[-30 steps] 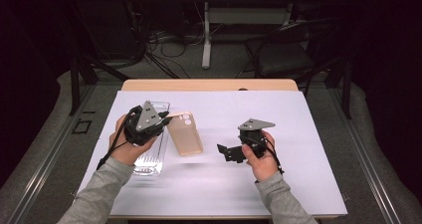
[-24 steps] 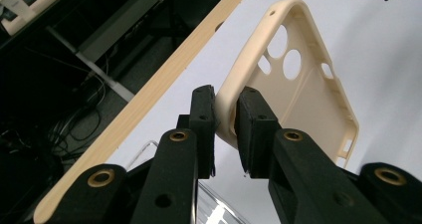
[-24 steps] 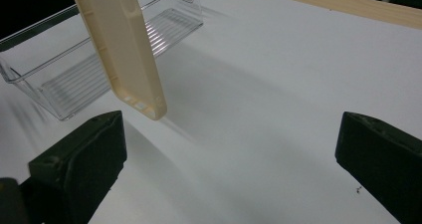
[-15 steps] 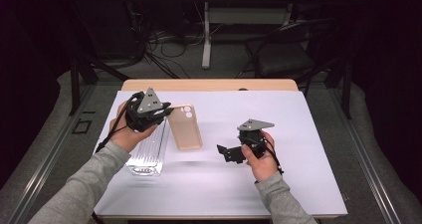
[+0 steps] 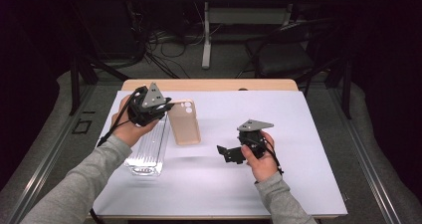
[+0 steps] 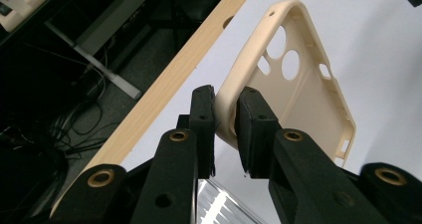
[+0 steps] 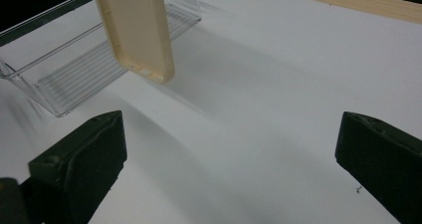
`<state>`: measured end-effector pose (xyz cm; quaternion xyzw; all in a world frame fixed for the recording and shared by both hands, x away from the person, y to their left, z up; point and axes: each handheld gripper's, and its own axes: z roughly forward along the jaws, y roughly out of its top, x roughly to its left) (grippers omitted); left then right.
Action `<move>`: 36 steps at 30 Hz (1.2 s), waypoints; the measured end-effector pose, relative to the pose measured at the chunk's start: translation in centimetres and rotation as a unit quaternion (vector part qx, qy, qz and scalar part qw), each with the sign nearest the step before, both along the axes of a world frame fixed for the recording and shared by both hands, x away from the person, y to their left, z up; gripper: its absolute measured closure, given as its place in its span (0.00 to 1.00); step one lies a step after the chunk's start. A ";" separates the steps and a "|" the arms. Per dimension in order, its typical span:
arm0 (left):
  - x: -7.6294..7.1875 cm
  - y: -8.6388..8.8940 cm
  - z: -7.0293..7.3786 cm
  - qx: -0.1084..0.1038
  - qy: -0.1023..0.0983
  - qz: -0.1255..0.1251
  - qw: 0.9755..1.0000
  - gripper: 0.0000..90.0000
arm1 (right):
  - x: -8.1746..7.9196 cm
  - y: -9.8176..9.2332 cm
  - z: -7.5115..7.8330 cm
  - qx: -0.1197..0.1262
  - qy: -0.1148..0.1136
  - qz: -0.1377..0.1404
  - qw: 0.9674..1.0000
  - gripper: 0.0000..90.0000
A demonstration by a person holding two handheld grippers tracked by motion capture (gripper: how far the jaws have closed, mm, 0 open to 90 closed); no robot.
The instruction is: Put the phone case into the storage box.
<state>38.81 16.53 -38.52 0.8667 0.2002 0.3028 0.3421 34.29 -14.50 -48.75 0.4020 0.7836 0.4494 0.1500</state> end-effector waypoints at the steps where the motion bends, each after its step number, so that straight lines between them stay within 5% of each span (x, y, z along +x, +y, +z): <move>1: 0.1 0.0 0.0 -0.001 0.000 0.001 1.000 0.88 | 0.0 0.0 0.0 0.000 0.000 0.001 1.000 0.00; 21: 1.7 1.2 0.8 -0.005 -0.059 0.021 0.998 0.88 | -0.2 0.0 -0.1 -0.005 -0.001 -0.002 1.000 0.00; 36: 2.5 3.1 2.0 0.017 -0.106 0.053 0.993 0.88 | -0.2 0.1 -0.2 -0.006 -0.003 -0.001 1.000 0.00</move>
